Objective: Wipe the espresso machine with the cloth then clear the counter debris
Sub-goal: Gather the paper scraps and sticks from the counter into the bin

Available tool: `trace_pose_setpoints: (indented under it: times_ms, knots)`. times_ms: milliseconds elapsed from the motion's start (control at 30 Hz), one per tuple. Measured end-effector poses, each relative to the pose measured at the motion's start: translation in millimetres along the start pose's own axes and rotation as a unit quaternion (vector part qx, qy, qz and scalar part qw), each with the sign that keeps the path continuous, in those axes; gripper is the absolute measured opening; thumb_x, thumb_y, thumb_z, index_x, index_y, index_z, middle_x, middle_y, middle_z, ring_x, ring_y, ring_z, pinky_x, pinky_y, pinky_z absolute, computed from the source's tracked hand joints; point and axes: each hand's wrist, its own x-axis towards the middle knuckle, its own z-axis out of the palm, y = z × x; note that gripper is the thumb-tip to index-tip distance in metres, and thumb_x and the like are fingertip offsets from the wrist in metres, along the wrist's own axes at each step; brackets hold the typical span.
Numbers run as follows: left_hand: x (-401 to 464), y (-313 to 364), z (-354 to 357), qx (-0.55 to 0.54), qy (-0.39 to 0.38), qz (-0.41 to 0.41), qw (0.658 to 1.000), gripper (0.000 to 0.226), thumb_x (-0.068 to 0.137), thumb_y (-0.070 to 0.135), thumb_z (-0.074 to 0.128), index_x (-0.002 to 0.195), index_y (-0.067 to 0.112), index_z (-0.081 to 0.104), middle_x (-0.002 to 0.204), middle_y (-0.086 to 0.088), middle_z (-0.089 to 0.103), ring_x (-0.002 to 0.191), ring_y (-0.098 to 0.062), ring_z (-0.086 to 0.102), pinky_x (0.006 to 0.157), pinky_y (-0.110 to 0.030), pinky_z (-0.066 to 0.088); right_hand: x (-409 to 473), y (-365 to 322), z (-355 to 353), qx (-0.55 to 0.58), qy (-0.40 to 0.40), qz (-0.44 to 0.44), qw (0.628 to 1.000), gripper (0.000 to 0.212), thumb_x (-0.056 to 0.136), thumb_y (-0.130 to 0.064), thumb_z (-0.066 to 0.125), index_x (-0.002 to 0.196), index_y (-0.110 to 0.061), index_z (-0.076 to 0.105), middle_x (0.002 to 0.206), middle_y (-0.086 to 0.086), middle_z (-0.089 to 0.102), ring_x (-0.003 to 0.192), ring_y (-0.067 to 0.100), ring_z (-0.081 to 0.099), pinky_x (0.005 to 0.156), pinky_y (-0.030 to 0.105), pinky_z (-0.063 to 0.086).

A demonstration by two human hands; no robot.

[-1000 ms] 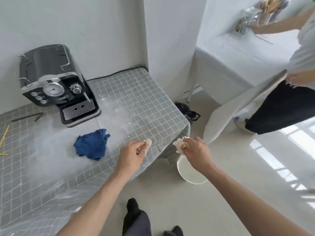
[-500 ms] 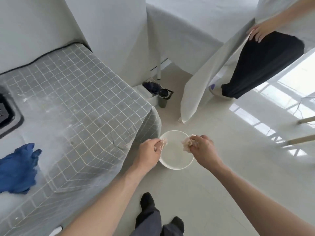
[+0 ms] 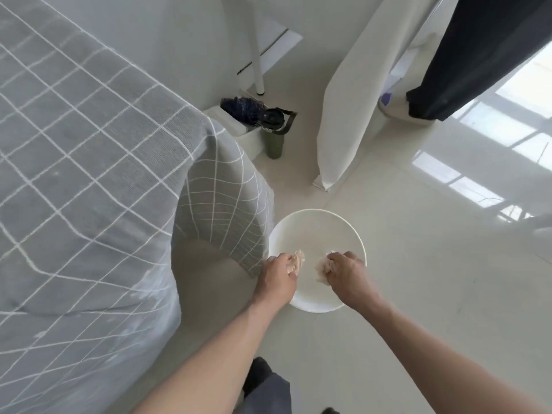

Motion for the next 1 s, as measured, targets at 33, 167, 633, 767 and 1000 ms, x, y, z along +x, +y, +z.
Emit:
trace_pose_setpoints:
  times_ms: [33,167,633,767,1000]
  knots:
    - [4.5,-2.6,4.2,0.003,-0.011,-0.001,1.0,0.035,0.092,0.016,0.057,0.127,0.017,0.062,0.119,-0.013,0.065,0.113,-0.033,0.059,0.09,-0.033,0.047,5.2,7.3,6.0,-0.001,-0.007,0.003,1.0,0.034,0.086,-0.005,0.063,0.119,-0.011,0.069,0.111,0.008,0.055,0.107,0.033,0.061,0.084,0.033,0.049]
    - [-1.4,-3.8,4.2,0.011,-0.061,0.003,0.998,0.046,0.095,0.011,0.054,0.141,0.014,0.051,0.139,-0.012,0.056,0.13,-0.03,0.051,0.102,-0.03,0.04,4.8,22.6,8.8,-0.05,-0.037,0.009,0.998,0.061,0.087,-0.026,0.062,0.147,-0.018,0.051,0.148,0.008,0.049,0.132,0.034,0.05,0.105,0.044,0.048]
    - [-141.2,41.2,-101.5,0.064,-0.042,0.035,0.996,0.065,0.104,0.023,0.045,0.161,0.03,0.015,0.171,0.006,0.008,0.157,-0.015,0.01,0.124,-0.038,0.024,-103.8,-58.9,-83.5,-0.128,-0.078,-0.028,0.988,0.066,0.097,-0.036,0.058,0.157,-0.021,0.035,0.165,0.01,0.03,0.148,0.033,0.03,0.12,0.042,0.03]
    - [-209.1,68.8,-153.9,0.062,0.003,0.066,0.996,0.064,0.104,0.025,0.045,0.161,0.029,0.017,0.171,0.007,0.006,0.158,-0.016,0.007,0.124,-0.041,0.026,-158.3,-119.5,-129.2,-0.143,-0.065,-0.081,0.984,0.064,0.097,-0.038,0.059,0.156,-0.024,0.037,0.165,0.009,0.029,0.15,0.031,0.027,0.121,0.041,0.028]
    - [-335.4,101.3,-251.7,0.005,0.12,0.074,0.99,0.064,0.108,0.03,0.044,0.164,0.028,0.012,0.171,0.012,0.002,0.156,-0.006,0.001,0.123,-0.027,0.007,-254.0,-247.8,-198.0,-0.173,-0.034,-0.208,0.962,0.062,0.096,-0.039,0.062,0.153,-0.024,0.042,0.163,0.009,0.034,0.149,0.032,0.03,0.12,0.044,0.029]
